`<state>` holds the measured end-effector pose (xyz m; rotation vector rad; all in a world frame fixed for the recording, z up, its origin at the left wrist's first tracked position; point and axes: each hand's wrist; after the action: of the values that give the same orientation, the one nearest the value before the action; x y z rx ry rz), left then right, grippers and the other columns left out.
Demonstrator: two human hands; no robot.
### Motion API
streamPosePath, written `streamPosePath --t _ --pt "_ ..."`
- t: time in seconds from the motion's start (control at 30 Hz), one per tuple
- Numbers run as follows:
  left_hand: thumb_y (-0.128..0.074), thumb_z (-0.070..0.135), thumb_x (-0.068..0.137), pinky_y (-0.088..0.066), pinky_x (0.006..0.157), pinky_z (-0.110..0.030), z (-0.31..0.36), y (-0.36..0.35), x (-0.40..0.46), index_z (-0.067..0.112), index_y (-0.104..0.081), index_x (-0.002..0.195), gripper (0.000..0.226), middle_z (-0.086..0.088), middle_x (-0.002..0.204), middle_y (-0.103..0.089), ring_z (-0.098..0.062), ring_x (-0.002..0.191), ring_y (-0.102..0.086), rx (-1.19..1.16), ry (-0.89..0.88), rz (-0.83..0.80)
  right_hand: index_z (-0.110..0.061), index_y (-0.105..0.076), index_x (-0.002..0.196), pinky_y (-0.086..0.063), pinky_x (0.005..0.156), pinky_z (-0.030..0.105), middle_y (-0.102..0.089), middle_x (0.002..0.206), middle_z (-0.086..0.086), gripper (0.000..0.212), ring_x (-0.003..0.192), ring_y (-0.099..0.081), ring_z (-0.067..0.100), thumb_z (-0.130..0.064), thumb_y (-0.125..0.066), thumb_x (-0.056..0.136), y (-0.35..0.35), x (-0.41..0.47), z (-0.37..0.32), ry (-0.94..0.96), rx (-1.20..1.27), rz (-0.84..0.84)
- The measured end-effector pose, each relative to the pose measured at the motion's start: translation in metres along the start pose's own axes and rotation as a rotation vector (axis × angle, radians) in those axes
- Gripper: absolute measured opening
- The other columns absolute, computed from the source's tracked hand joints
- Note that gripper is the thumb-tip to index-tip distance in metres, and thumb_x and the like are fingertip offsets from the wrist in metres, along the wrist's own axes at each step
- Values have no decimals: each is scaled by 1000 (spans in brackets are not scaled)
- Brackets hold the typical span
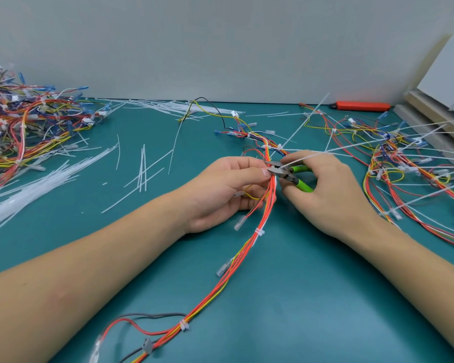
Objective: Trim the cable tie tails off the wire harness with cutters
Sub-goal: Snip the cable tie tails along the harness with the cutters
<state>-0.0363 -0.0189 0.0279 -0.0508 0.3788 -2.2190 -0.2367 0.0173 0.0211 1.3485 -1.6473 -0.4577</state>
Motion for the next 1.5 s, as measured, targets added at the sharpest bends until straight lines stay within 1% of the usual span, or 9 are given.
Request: streamPosePath --t 0.27,0.47,0.63,0.73,0.87,1.0,1.13,1.3,1.5 --pt "-56 8 99 -54 68 -24 -1 0 1 7 -62 103 7 -3 78 -69 -12 64 -64 10 -3 -12 -26 -73 101 -47 98 39 -70 102 -9 19 106 -60 19 -22 -72 83 2 2 2 -39 -2 -45" --pt "-57 9 98 -54 68 -24 -1 2 1 10 -65 95 9 -4 80 -68 -13 67 -62 21 -10 -33 -13 -64 78 -51 65 44 -55 62 4 27 66 -50 27 -39 -63 85 2 4 2 -73 -77 -79" --pt "-58 9 98 -54 69 -25 -1 0 0 12 -66 92 11 -3 79 -69 -14 67 -62 30 -10 -36 -12 -62 74 -49 61 43 -49 58 3 23 61 -45 23 -29 -67 88 -1 -1 2 -71 -46 -46" --pt "-57 9 99 -53 70 -26 -1 0 0 11 -65 97 8 -2 79 -69 -15 68 -61 25 -6 -21 -20 -72 82 -52 75 40 -65 72 -6 3 74 -59 17 -20 -72 84 1 -2 -2 -34 34 -5" --pt "-57 9 99 -54 69 -25 -1 0 1 9 -64 100 7 -2 78 -70 -14 67 -62 19 -1 -13 -25 -76 102 -49 101 39 -74 102 -13 21 106 -64 17 -15 -71 84 3 1 -5 18 4 -46" --pt "-57 9 99 -54 70 -25 -2 2 2 10 -65 100 7 -2 80 -70 -12 66 -64 19 -4 -19 -26 -75 108 -45 107 37 -72 109 -12 25 114 -61 19 -17 -72 85 1 1 -2 4 -10 -46" --pt "-58 10 99 -54 70 -25 -2 2 2 9 -64 100 6 -2 79 -70 -13 66 -64 19 -6 -24 -27 -74 105 -47 98 34 -71 104 -11 23 107 -61 18 -20 -72 83 2 1 -1 -33 -11 -51" --pt "-58 10 98 -54 69 -26 -3 3 3 10 -64 98 6 -4 81 -68 -13 67 -63 10 -12 -24 -15 -58 72 -42 59 39 -50 57 2 25 64 -48 28 -38 -57 79 1 2 -1 -87 -77 -43" --pt "-58 10 98 -54 72 -27 -2 3 2 11 -65 97 6 -3 81 -69 -13 67 -63 18 -11 -35 -13 -57 72 -44 58 41 -48 57 3 21 62 -46 28 -29 -62 85 -1 -2 -1 -70 -51 -46"
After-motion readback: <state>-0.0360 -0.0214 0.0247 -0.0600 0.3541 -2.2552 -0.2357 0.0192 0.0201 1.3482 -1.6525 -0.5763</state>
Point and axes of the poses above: each hand's wrist, its own x-axis towards the middle knuckle, its own y-axis out of the back of the hand, z = x × y
